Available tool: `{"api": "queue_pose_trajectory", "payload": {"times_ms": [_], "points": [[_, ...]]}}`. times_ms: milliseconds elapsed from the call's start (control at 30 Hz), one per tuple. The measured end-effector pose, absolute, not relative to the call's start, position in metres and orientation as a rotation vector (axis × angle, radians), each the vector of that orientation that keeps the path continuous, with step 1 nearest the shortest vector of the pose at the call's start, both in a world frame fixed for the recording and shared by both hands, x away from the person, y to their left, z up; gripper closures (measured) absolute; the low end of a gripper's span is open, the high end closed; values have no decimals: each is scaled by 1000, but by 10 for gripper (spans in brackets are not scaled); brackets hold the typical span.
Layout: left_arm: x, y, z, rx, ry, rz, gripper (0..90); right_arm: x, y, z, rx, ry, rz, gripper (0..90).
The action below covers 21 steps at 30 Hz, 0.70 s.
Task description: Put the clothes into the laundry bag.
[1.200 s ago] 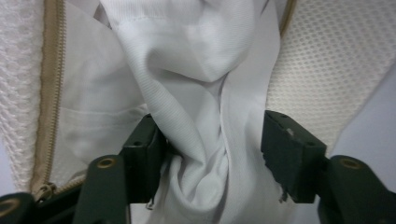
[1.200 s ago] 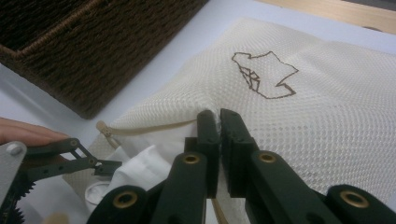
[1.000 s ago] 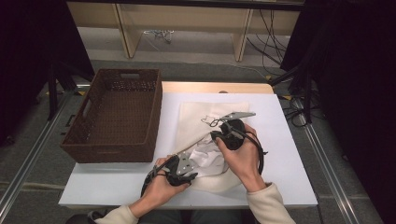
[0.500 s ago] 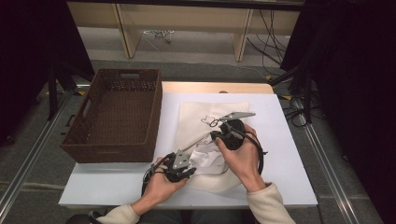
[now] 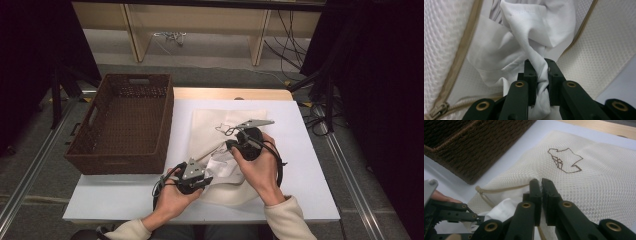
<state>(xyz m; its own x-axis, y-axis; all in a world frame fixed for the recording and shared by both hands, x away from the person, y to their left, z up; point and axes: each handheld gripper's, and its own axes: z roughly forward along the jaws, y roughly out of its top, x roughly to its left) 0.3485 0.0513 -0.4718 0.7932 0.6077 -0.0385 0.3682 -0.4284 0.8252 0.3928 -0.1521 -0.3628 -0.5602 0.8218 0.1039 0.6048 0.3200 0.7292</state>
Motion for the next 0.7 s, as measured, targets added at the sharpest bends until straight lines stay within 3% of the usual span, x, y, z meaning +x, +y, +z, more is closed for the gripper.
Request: {"api": "queue_pose_trajectory", "payload": {"times_ms": [233, 700], "points": [[349, 46, -466, 2006, 741, 303, 808, 393, -152, -363, 1286, 2304, 1080, 881], [368, 28, -467, 2013, 769, 382, 801, 393, -152, -363, 1275, 2301, 1089, 881]]}}
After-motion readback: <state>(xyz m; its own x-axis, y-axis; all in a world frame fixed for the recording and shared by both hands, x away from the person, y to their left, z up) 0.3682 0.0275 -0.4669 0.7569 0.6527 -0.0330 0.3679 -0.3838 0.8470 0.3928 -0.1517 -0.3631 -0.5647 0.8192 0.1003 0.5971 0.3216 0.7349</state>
